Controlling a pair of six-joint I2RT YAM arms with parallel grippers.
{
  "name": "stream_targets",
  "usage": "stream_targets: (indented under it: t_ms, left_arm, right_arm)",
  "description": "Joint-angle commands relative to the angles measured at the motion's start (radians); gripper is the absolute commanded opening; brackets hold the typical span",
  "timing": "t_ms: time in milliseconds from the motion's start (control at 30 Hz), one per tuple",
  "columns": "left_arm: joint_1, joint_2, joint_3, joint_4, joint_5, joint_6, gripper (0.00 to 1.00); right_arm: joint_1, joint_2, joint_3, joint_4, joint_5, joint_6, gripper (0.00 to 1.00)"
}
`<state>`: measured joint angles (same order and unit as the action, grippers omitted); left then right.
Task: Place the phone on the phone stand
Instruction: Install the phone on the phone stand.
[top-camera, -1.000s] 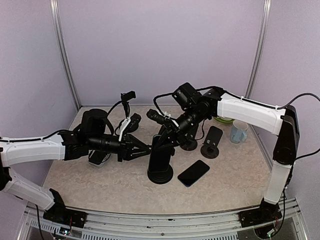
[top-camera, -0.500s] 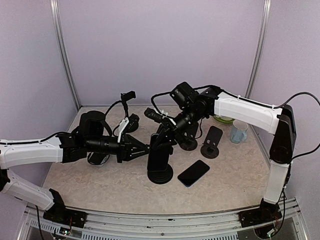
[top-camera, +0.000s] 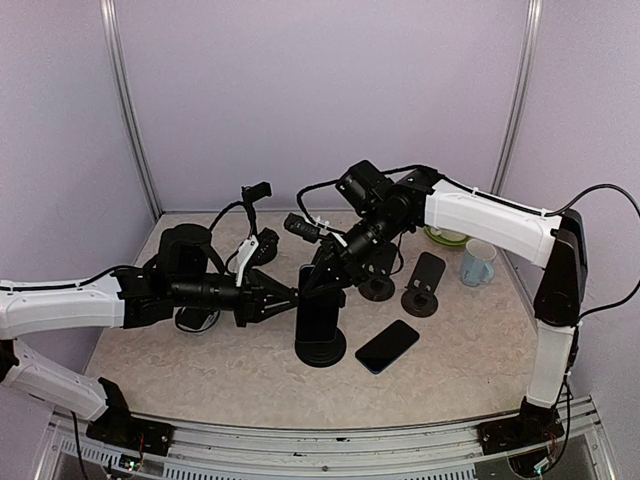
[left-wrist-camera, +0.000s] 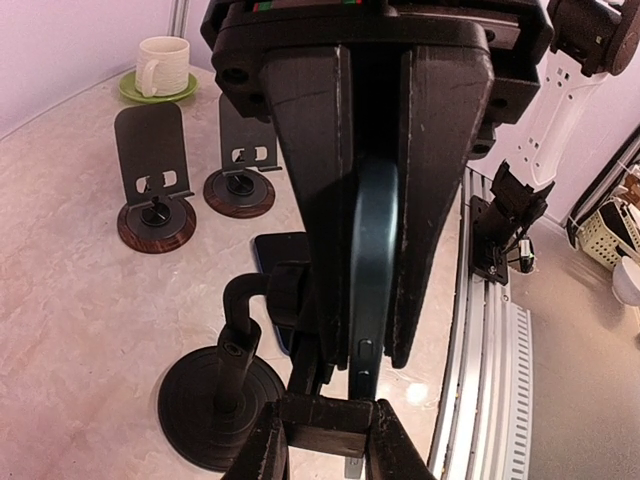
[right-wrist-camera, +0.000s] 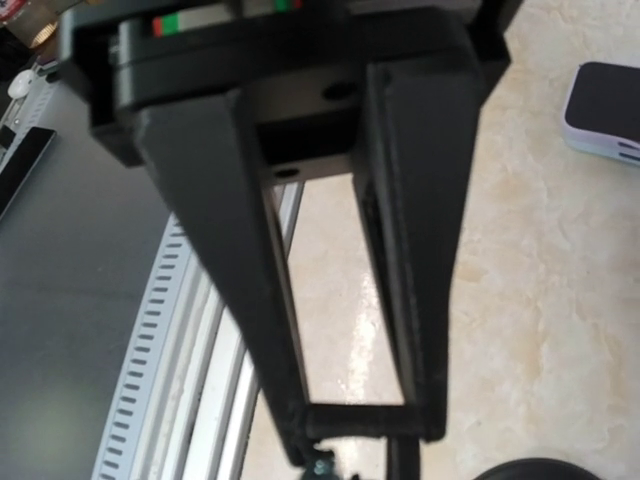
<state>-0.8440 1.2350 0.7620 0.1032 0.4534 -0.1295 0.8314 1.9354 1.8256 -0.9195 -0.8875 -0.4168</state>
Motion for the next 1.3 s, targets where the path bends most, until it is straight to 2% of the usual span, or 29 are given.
stream_targets:
  t_ms: [0, 233, 433, 800, 1267]
  left_arm:
    - [-0.022, -0.046, 0.016, 0.045, 0.028, 0.012, 0.0]
    - [-0.027, -0.026, 0.018, 0.069, 0.026, -0.001, 0.03]
    - [-0.027, -0.02, 0.013, 0.081, 0.025, -0.008, 0.25]
    - [-0.026, -0.024, 0.008, 0.084, 0.021, -0.011, 0.54]
    - [-0.007, -0.092, -0.051, 0.178, 0.117, -0.04, 0.76]
  right_arm:
    - [-0.022, 0.06, -0.015, -0.145, 0.249, 0.061, 0.0]
    - [-0.012, 0.056, -0.015, -0.142, 0.25, 0.058, 0.0]
    - [-0.01, 0.051, -0.017, -0.138, 0.239, 0.051, 0.0]
    - [-0.007, 0.047, -0.018, -0.134, 0.235, 0.046, 0.0]
    - [-0.007, 0.044, -0.023, -0.129, 0.245, 0.049, 0.0]
